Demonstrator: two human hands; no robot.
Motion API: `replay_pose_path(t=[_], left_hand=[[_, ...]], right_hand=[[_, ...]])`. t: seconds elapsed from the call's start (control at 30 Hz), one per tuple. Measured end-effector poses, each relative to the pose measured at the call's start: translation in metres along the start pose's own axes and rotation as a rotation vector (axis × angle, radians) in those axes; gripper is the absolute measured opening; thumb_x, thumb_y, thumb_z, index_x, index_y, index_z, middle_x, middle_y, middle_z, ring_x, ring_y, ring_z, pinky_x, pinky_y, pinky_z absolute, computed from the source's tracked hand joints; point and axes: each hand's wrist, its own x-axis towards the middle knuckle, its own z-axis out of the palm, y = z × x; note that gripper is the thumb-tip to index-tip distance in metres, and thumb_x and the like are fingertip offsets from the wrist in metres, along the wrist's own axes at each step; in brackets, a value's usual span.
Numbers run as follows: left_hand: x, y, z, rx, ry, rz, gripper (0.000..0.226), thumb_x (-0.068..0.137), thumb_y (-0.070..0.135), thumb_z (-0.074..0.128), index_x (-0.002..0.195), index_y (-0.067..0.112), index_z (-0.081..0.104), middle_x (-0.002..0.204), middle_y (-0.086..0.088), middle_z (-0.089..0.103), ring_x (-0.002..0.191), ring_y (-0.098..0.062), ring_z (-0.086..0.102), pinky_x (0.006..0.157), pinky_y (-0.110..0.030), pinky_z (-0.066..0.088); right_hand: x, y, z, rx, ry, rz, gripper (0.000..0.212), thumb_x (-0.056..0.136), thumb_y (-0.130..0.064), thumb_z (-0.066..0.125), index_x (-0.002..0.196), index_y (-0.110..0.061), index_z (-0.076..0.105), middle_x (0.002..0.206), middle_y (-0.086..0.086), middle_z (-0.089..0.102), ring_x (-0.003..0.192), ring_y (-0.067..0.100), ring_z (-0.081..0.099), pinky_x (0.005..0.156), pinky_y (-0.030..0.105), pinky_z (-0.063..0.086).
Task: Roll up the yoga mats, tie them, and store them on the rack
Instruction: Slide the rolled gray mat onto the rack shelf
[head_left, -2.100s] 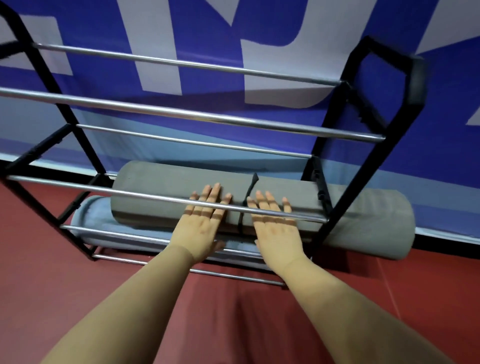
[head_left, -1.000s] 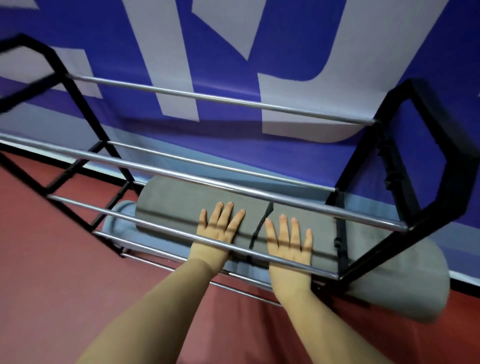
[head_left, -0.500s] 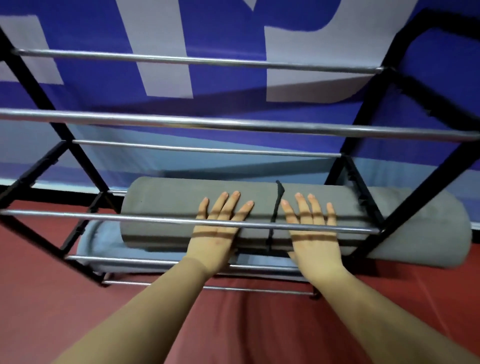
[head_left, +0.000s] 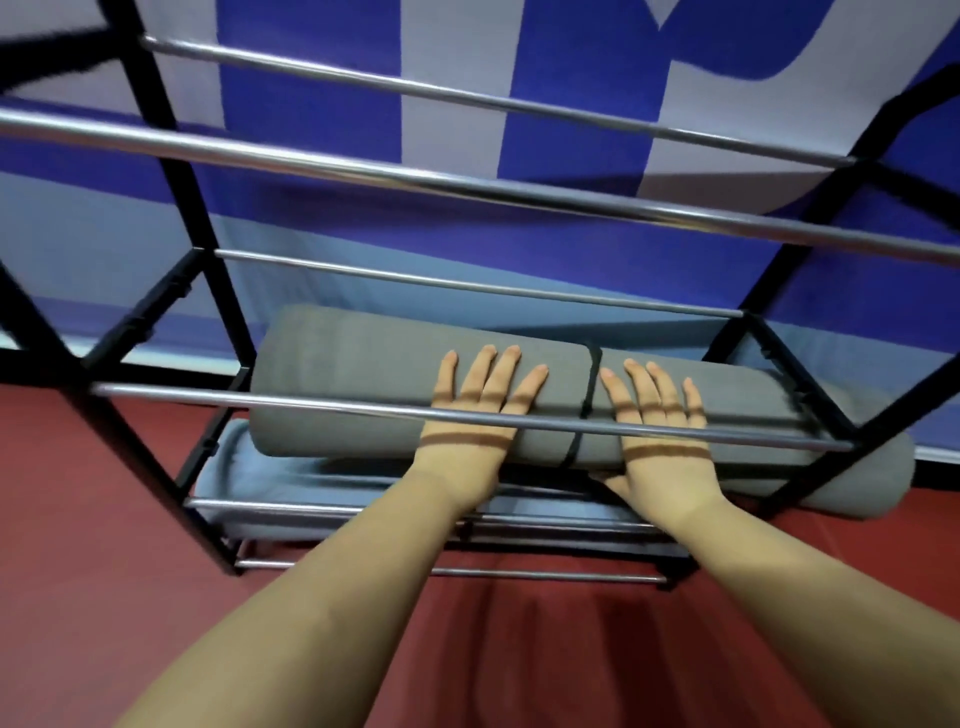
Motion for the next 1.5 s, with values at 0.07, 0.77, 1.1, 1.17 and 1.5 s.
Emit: replay_pose_path(t=[0.07,0.77,1.1,1.17,1.5], left_hand=[[-0.007,-0.018,0.002,0.007,-0.026,-0.028,0.093,0.088,0.026,0.054,0.148,0.027,-0.017,0.157,-0.006,-0.014,0.145,-0.028,-0.011,0.110,-0.051,-0.016],[-0.023,-0.055,-0.026,0.029,-0.071,-0.061,0.083,0.090,0.010,0.045,0.150,0.021,-0.012,0.158,-0.010,-0.009,0.145,-0.030,-0.007,0.112,-0.053,-0.010],[-0.036,-0.048,-0.025,0.034,-0.103,-0.088,0.089,0.087,0.009,0.048,0.149,0.021,-0.016,0.157,-0.010,-0.015,0.144,-0.031,-0.011,0.111,-0.054,-0.012],[-0.039,-0.048,-0.026,0.041,-0.111,-0.091,0.089,0.088,0.007,0.047,0.149,0.021,-0.016,0.157,-0.009,-0.015,0.144,-0.030,-0.011,0.112,-0.054,-0.011],[-0.047,-0.050,-0.032,0.110,-0.061,-0.090,0.090,0.088,0.012,0.050,0.149,0.021,-0.016,0.157,-0.010,-0.013,0.145,-0.030,-0.007,0.113,-0.054,-0.006]], right_hand=[[0.010,-0.016,0.001,0.006,0.022,-0.034,0.128,0.028,-0.042,0.093,0.138,-0.010,0.035,0.137,0.021,0.043,0.128,0.035,0.033,0.105,0.056,0.018],[0.032,-0.058,-0.010,0.066,0.027,-0.012,0.124,0.030,-0.043,0.093,0.136,-0.010,0.036,0.134,0.024,0.048,0.126,0.034,0.032,0.104,0.055,0.017],[0.023,-0.064,-0.018,0.079,-0.050,-0.021,0.128,0.025,-0.041,0.094,0.135,-0.010,0.037,0.133,0.023,0.050,0.123,0.041,0.047,0.104,0.055,0.018],[0.021,-0.066,-0.020,0.079,-0.047,-0.015,0.129,0.023,-0.040,0.094,0.135,-0.011,0.036,0.132,0.023,0.052,0.120,0.042,0.051,0.106,0.056,0.021],[0.021,-0.072,-0.034,0.061,-0.114,-0.014,0.118,0.023,-0.044,0.094,0.129,-0.007,0.056,0.128,0.021,0.056,0.116,0.041,0.056,0.095,0.064,0.037]])
